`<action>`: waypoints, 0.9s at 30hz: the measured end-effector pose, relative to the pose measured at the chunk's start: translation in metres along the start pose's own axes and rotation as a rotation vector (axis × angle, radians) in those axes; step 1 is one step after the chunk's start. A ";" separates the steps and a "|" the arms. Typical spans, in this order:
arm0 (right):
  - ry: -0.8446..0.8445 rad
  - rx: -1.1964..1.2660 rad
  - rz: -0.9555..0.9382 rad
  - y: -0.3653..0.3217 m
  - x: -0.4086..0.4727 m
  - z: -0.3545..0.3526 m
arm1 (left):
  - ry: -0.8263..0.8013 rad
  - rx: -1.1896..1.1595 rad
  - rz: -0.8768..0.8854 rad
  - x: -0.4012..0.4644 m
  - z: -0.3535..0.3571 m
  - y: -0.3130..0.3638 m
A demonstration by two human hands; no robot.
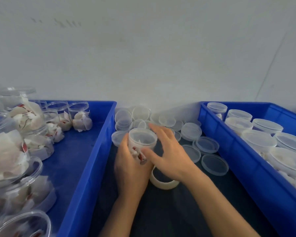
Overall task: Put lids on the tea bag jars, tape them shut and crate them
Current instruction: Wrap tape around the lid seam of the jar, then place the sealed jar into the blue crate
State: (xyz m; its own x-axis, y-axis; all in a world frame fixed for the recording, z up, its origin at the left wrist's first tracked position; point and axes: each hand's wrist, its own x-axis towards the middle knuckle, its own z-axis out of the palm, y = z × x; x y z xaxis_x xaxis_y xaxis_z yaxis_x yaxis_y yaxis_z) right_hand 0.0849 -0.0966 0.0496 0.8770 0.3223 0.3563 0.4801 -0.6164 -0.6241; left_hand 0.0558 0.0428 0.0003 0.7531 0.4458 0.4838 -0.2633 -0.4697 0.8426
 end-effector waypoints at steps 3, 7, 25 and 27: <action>-0.047 0.047 -0.005 -0.001 0.008 -0.003 | -0.041 -0.060 -0.034 -0.004 0.001 0.010; -0.034 0.086 0.009 0.005 0.018 -0.018 | -0.113 -0.091 -0.088 -0.005 0.004 0.008; 0.523 0.041 0.256 0.041 0.122 -0.174 | -0.379 -0.066 -0.246 0.002 0.052 -0.001; 0.615 -0.031 0.303 0.063 0.145 -0.201 | -0.369 -0.028 -0.270 0.002 0.051 0.002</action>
State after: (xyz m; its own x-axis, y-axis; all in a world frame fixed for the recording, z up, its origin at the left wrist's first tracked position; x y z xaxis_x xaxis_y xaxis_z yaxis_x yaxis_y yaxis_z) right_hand 0.2385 -0.2337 0.2015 0.7980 -0.3289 0.5049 0.2064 -0.6380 -0.7418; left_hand 0.0879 0.0037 -0.0092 0.9601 0.2459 0.1334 -0.0402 -0.3504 0.9357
